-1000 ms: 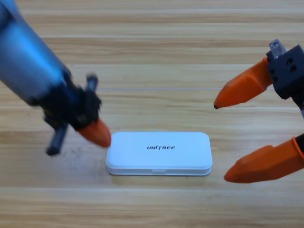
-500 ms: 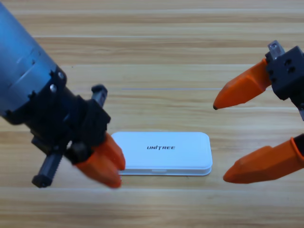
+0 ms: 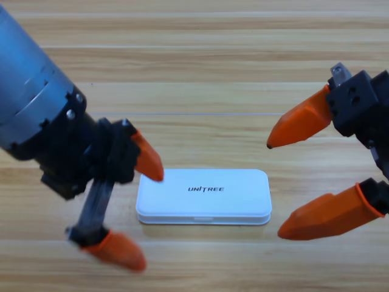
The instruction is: Clean up eraser and pencils
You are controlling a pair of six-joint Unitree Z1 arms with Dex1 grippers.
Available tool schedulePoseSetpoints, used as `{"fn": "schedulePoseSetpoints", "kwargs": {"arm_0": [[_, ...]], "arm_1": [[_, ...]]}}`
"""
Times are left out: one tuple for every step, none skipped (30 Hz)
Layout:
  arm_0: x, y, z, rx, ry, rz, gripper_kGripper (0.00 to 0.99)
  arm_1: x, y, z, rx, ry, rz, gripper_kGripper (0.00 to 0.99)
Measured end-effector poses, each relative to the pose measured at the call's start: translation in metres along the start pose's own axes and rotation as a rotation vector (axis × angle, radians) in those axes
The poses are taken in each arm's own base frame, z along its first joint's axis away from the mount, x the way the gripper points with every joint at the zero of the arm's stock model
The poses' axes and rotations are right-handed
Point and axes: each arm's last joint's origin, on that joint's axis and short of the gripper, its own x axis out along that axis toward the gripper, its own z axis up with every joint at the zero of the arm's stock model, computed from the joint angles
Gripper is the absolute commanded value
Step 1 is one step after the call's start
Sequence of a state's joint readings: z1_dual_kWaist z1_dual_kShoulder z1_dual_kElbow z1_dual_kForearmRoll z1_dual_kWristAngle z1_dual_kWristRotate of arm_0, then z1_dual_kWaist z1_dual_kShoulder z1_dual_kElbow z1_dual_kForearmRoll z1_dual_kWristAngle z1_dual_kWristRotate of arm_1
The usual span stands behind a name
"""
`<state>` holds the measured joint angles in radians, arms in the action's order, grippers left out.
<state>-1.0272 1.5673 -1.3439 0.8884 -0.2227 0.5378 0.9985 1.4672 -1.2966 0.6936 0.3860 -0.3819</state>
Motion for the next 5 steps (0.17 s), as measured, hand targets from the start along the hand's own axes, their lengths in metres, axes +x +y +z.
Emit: {"fn": "schedulePoseSetpoints", "kwargs": {"arm_0": [[0.0000, 0.0017, -0.0001, -0.014, 0.010, 0.030, 0.990], [0.0000, 0.0042, 0.0001, -0.024, 0.020, 0.072, 0.990], [0.0002, 0.0069, 0.0010, -0.027, 0.020, 0.112, 0.990], [0.0003, 0.0090, 0.0016, -0.026, 0.022, 0.146, 0.990], [0.0006, 0.0104, 0.0015, -0.026, 0.029, 0.170, 0.990]], "arm_1": [[0.0004, -0.0002, 0.0000, 0.000, 0.001, 0.000, 0.990], [0.0005, -0.0002, 0.0000, 0.001, 0.001, 0.001, 0.990], [0.0006, -0.0002, 0.0000, 0.001, 0.001, 0.001, 0.990], [0.0006, -0.0002, 0.0000, 0.001, 0.001, 0.001, 0.990], [0.0006, -0.0002, 0.0000, 0.001, 0.001, 0.001, 0.990]]}}
